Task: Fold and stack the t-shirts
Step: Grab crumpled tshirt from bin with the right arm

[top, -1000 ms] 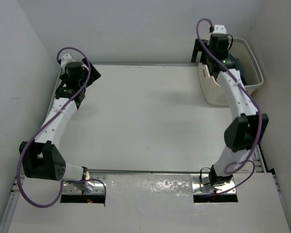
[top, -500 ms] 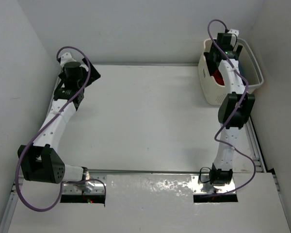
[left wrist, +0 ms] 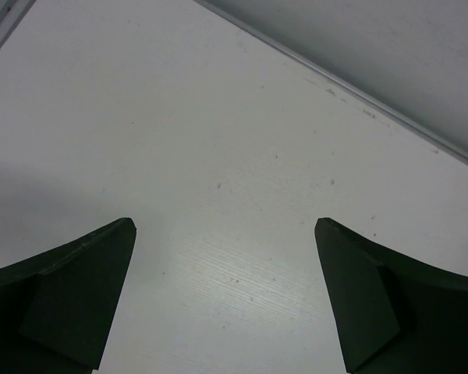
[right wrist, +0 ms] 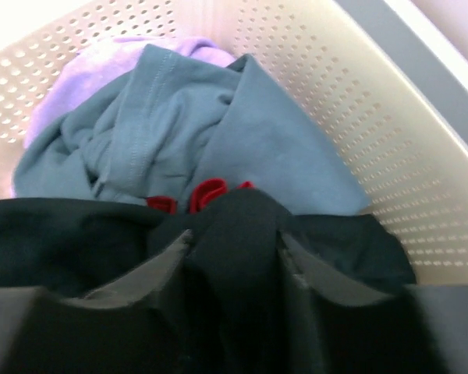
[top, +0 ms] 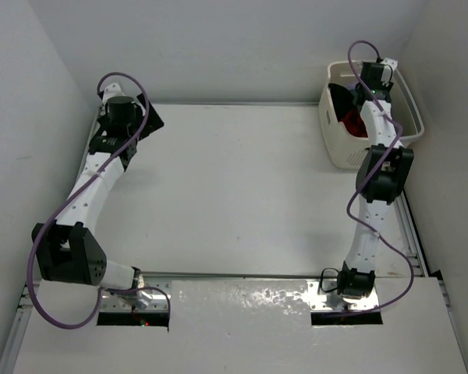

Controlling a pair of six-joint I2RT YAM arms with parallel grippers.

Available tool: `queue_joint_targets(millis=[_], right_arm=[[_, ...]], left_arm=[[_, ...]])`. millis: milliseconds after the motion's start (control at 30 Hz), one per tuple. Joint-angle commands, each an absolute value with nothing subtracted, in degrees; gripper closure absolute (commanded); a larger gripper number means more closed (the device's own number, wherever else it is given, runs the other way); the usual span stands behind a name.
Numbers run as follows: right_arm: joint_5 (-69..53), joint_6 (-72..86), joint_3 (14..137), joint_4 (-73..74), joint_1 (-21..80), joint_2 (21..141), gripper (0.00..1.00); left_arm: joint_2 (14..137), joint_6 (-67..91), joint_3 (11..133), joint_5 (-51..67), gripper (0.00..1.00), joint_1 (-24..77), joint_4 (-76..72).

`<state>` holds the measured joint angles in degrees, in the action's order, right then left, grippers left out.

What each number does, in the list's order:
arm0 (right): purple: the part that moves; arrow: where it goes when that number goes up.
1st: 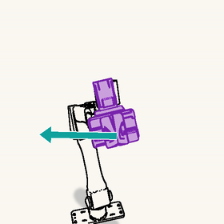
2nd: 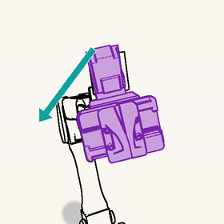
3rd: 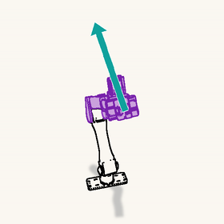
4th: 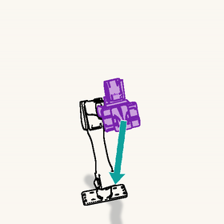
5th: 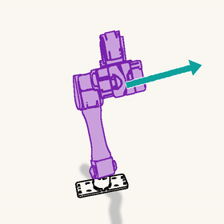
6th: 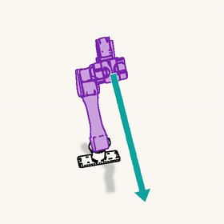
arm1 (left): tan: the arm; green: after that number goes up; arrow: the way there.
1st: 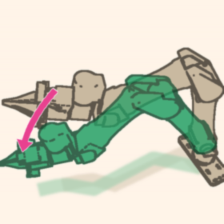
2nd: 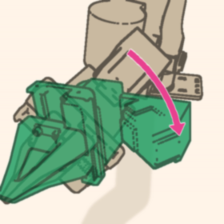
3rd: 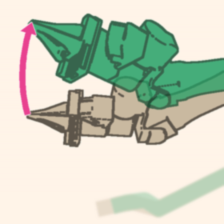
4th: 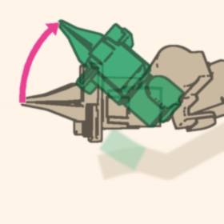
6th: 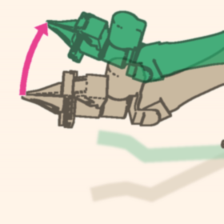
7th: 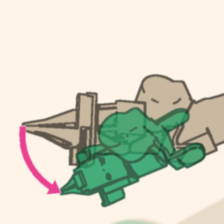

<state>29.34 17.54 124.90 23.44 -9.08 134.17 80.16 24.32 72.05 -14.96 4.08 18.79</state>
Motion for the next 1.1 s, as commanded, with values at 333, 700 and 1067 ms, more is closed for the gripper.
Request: queue_joint_targets(millis=[333,700,1067], right_arm=[[26.36,8.11,127.09,9.76,-6.86,125.86,0.95],[25.49,-5.09,129.46,2.73,-5.63,119.89,0.97],[-1.88,5.52,134.65,-11.65,-4.75,111.91,1.0]], left_arm=[[80.07,24.87,73.13,-9.41,0.0,3.6,13.27],[79.89,26.37,70.58,-6.33,0.0,3.6,9.23],[78.75,27.69,68.73,-6.33,0.0,3.6,5.19]])
